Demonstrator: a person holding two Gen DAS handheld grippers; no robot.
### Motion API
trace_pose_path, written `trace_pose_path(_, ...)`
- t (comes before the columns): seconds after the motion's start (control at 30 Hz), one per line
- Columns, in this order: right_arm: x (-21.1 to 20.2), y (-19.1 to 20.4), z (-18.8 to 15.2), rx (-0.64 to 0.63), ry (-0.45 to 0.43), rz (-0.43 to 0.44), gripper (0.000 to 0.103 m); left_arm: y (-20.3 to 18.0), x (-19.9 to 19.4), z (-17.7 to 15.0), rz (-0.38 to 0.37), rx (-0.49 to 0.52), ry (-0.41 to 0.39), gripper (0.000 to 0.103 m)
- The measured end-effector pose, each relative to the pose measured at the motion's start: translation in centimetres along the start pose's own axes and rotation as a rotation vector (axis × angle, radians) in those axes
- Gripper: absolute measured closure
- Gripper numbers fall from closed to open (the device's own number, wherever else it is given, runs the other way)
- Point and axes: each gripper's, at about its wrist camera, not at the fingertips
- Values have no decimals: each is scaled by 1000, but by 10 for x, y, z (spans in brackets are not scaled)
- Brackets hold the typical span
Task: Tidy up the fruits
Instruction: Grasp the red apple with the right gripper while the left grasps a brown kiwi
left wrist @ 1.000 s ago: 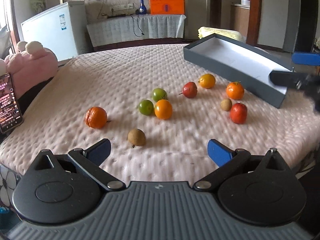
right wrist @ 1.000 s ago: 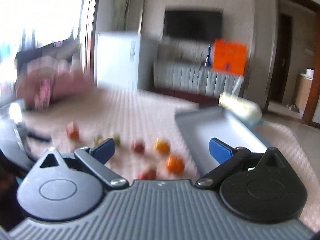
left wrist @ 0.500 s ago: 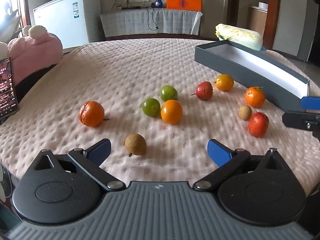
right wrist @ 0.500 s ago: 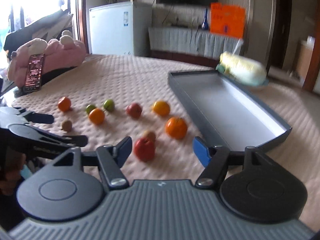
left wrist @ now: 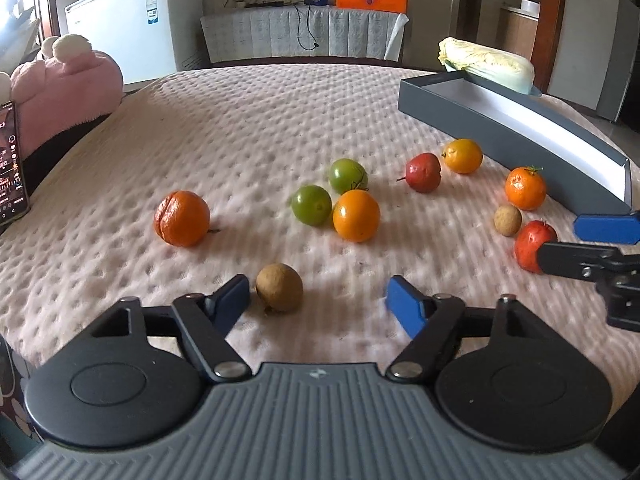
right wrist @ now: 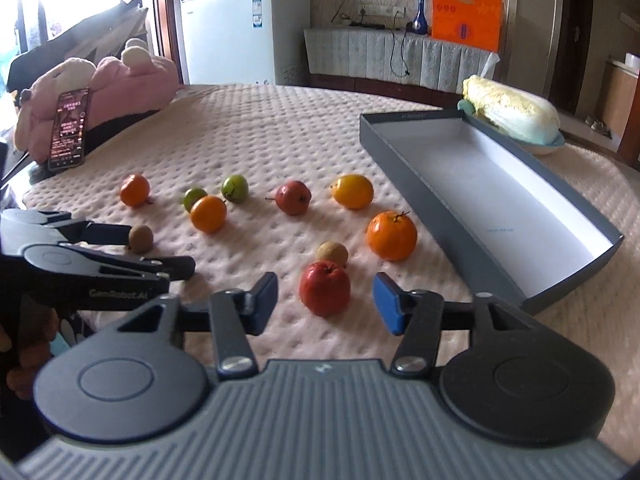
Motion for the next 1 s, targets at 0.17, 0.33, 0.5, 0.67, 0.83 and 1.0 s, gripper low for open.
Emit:
trace_pose_path(0.17,13,3,1,0,26,-14,51,6,1,5,-18,-47,3,27)
trace_pose_path(0.33,25,5,0,-12,62,-24,61,8,2,6,-25,-58,3,27)
trace_pose_path(0.5,21,2,2,5,30,-4,60,7,3,6,-25,-44,0,27)
trace_pose_path(0.67,31,5,-2,-35,82,-16,60,6,4,6,-35,-53,-3,27)
trace_pose_path(0.83,30,7,-1,-56,80,-9,68,6,4,7,-47,-43,-15,44)
trace_pose_path(1.0,27,4,-1,-43,75,19,68,13,5,11,-70,-90,-10,44)
Point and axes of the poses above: each gripper's, at about its wrist camera, not at the fingertips, and x roughly the way its jaws point, y to its left, z to its top, and after that the axes turned 7 degrees about -x, right-handed
